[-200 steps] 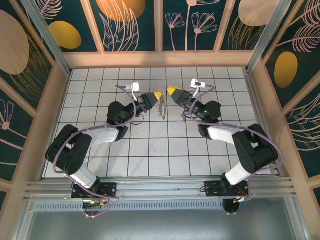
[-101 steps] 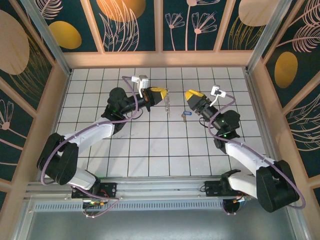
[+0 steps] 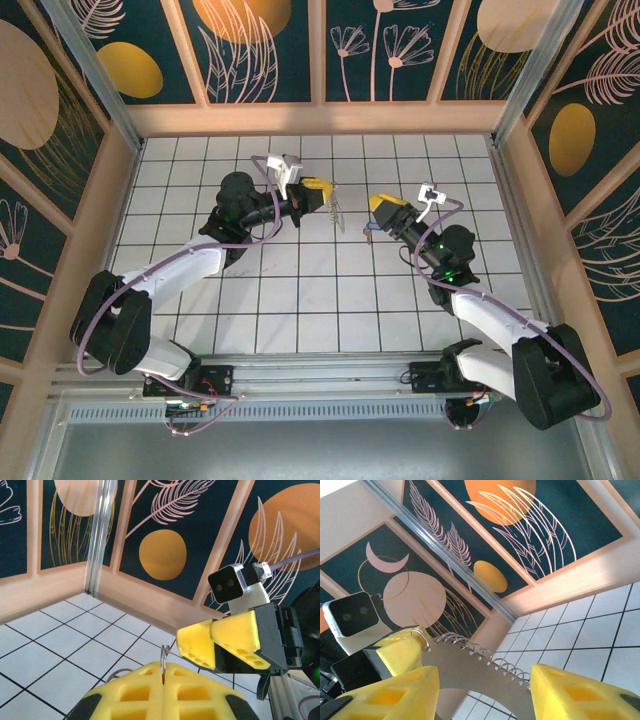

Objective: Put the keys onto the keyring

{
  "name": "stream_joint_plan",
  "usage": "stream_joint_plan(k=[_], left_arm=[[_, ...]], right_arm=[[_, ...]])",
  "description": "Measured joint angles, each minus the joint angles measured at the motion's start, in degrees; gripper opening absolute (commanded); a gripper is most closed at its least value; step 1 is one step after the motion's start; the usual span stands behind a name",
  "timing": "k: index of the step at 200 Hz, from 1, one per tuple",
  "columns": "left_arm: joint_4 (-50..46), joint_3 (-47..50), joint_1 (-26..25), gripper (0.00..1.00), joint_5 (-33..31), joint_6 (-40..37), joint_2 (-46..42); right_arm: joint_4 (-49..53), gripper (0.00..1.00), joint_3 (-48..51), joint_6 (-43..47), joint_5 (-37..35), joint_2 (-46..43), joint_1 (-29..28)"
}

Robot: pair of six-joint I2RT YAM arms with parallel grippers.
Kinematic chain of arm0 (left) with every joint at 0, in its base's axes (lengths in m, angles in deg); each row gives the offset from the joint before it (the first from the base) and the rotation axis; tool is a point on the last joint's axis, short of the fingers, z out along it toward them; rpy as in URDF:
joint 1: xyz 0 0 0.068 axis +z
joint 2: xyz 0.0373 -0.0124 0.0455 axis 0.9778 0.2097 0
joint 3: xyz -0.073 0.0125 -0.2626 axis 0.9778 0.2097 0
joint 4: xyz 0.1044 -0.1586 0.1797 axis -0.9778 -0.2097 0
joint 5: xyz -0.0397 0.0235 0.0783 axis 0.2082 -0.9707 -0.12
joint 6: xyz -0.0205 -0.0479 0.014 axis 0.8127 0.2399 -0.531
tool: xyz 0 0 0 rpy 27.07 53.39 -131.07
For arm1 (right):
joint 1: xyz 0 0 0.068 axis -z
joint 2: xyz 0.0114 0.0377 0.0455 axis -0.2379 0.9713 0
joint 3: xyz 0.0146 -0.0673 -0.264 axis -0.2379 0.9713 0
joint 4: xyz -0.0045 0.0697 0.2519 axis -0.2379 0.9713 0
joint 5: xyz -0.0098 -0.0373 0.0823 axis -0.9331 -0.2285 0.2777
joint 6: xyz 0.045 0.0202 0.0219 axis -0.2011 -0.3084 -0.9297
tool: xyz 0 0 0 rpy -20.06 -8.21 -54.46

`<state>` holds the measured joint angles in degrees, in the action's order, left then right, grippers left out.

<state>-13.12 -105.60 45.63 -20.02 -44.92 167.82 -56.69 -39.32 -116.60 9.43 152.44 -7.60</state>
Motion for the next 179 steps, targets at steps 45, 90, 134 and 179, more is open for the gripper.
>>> stream_joint_plan(k=[45, 90, 134, 179], left_arm=[[2.38, -2.21, 0.00, 0.00, 0.94, 9.53, 1.66], [12.96, -2.99, 0.00, 0.00, 1.38, 31.63, 5.46], [13.73, -2.97, 0.00, 0.00, 0.61, 38.71, 4.46], [13.77, -2.97, 0.00, 0.00, 0.66, 41.03, 2.69]], right_arm=[[-0.04, 0.51, -0.02, -0.02, -0.04, 0.63, 0.00], [1.22, 0.51, -2.58, -0.07, -0.20, 2.10, 0.00], [1.75, 0.50, -5.62, -0.20, -0.02, 2.27, 0.00], [1.55, 0.46, -9.94, -1.36, 2.67, 5.03, 0.00]])
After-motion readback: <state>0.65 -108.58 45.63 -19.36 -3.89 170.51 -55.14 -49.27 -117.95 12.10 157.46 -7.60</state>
